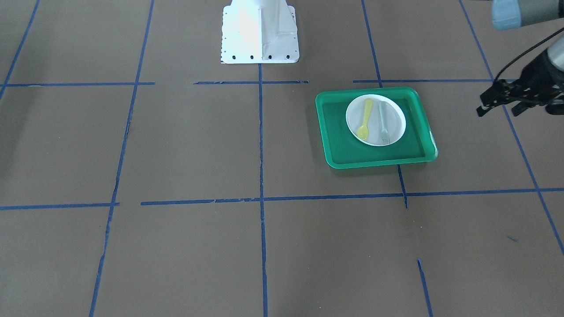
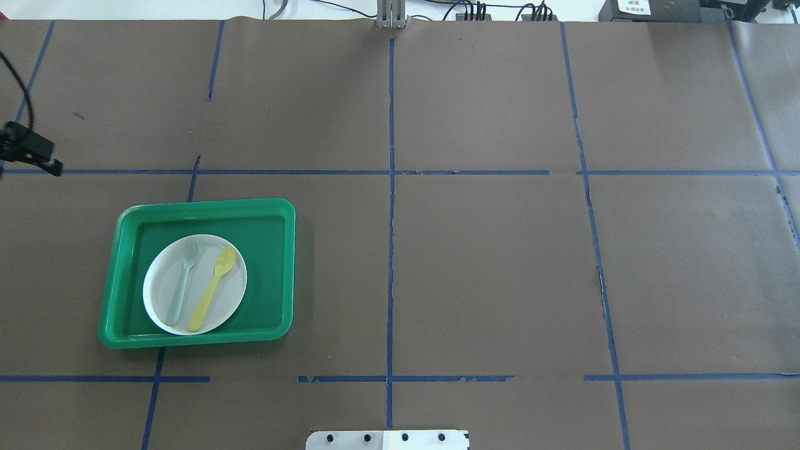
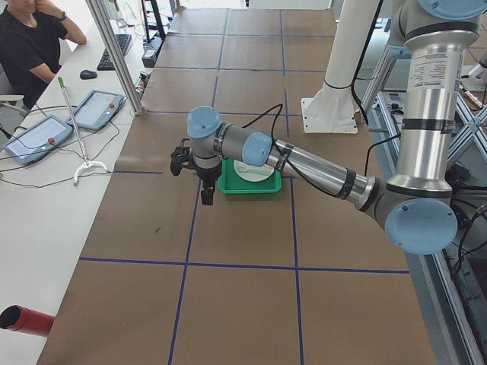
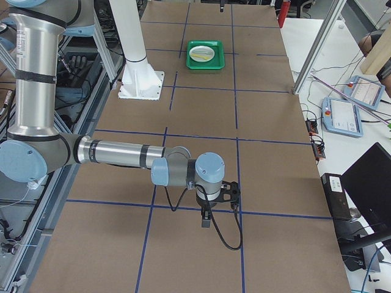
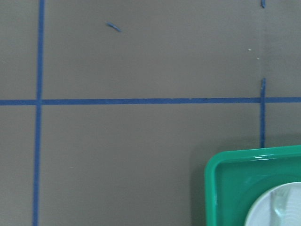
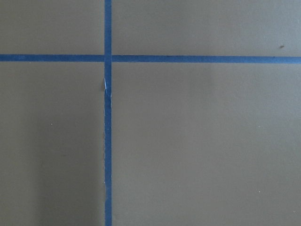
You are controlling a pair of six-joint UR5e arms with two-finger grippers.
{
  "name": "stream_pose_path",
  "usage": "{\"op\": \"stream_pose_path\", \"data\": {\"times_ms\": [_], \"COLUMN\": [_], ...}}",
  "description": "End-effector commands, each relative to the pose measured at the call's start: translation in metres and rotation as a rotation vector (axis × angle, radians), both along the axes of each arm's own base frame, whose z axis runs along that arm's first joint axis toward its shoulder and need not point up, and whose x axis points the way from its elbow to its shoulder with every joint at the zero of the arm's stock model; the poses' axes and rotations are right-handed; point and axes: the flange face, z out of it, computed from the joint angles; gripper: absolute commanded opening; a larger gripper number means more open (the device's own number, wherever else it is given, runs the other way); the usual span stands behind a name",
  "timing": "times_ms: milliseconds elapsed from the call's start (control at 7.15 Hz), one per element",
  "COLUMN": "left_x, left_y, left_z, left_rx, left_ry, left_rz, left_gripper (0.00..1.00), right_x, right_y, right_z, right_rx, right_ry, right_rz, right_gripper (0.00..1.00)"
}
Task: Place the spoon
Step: 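Move the left gripper over the yellow spoon on the white plate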
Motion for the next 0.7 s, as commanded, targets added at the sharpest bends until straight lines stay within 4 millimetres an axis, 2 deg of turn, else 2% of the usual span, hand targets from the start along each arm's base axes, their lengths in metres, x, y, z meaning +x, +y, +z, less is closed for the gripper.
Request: {"op": "stream_pose_path", "data": {"times_ms": [0, 280, 419, 559], "left_x": [0.106, 0.201, 0.226, 0.243], "left_y": [0.032, 0.050, 0.046, 0.059], "left_z": [-0.035, -0.040, -0.038, -0.036], "left_rx": [-0.044, -0.082, -0.091, -0.097], "left_ry": [0.055, 0.004, -0.008, -0.013], "left_rz": [-0.020, -0.011, 0.008, 0.039], "left_gripper": [1.00, 1.00, 0.93, 0.87], "right_x": [0.000, 0.000, 0.000, 0.000], "right_y": [0.000, 0.000, 0.000, 0.000], "right_z": [0.000, 0.000, 0.000, 0.000], "right_rx": [0.000, 0.000, 0.000, 0.001], "right_ry": [0.000, 0.000, 0.000, 0.000], "right_rz": [0.000, 0.000, 0.000, -0.001], "right_gripper": [1.00, 1.00, 1.00, 1.00]}}
